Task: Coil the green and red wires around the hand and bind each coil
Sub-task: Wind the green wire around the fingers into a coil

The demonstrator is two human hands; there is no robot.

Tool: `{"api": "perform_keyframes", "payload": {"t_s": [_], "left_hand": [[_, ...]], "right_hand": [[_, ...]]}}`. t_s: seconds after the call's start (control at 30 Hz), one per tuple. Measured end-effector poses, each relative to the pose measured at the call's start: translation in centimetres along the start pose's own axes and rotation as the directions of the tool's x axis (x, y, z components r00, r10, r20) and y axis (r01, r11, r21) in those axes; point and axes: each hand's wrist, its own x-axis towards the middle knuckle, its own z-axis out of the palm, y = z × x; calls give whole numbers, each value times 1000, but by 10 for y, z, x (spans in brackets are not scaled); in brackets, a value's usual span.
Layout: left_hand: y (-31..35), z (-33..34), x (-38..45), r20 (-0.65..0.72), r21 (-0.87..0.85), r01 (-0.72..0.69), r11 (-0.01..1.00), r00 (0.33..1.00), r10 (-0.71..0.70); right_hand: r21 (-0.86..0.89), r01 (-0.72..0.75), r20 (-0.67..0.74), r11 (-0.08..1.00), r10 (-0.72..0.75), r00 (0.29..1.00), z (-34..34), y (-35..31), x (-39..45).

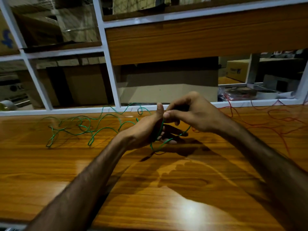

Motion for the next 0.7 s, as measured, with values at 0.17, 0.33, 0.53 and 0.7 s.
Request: {"api": "perform_keyframes", "payload": {"t_s": [0.17, 0.33, 0.53, 0.7], "left_hand": [[2, -4, -3, 301, -102, 148, 984, 947, -112], [3, 2, -7, 396, 28, 107, 994, 912, -110], [5, 0, -8, 317, 42, 185, 982, 929, -189], [0, -6, -6, 263, 64, 144, 987, 952, -156]], "right_hand": [[-135, 50, -73, 990, -60, 996, -4, 2, 3], [-293, 113, -116, 949, -153, 982, -2, 10, 9], [-421, 180, -135, 889, -258, 957, 1, 27, 11], [-513, 168, -173, 842, -293, 940, -1, 44, 13]]}}
